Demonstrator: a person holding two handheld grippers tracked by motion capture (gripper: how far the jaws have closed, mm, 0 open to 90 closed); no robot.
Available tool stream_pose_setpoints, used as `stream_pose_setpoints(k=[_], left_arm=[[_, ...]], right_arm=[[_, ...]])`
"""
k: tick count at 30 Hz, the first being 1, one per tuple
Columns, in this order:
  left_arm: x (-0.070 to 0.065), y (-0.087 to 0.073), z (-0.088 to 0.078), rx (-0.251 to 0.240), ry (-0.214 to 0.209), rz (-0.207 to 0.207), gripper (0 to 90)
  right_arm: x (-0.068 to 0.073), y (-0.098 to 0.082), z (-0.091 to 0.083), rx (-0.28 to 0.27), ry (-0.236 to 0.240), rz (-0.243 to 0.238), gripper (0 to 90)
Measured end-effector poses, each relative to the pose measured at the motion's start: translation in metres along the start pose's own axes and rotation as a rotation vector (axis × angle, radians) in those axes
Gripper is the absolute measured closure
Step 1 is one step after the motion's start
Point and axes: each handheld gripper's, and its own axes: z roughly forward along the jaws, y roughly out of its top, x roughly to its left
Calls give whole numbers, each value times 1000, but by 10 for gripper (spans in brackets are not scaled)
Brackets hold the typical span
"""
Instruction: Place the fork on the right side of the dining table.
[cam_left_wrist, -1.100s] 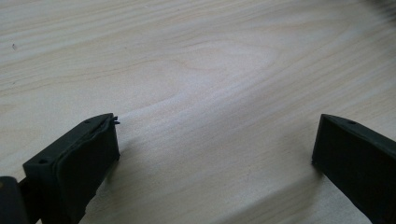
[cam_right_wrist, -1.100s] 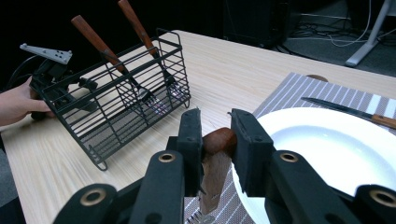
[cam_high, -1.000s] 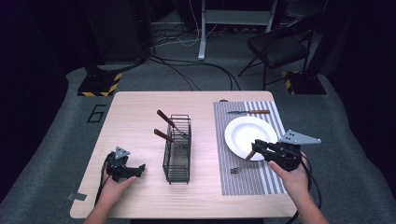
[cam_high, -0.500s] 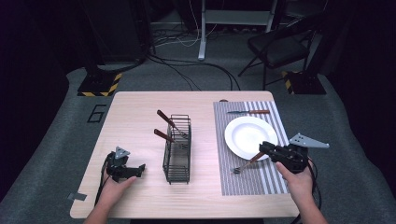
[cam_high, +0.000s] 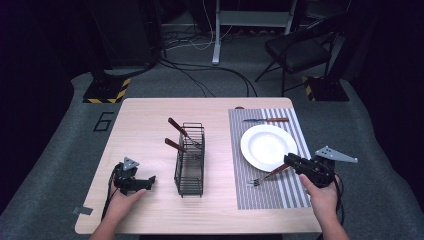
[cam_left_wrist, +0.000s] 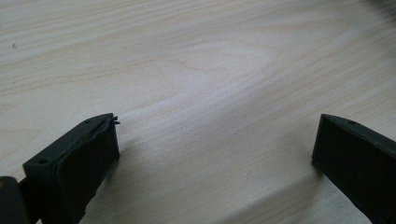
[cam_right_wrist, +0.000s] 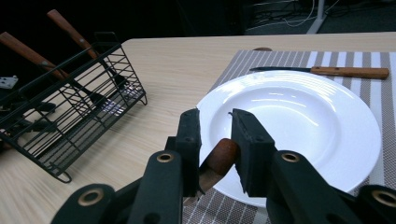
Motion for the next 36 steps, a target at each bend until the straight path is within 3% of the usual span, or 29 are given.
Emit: stream_pose_setpoints(k=[36], left_arm=[[0,0,0,0,0,-1,3]], right_arm=[[-34,-34,0,13,-94,151,711]])
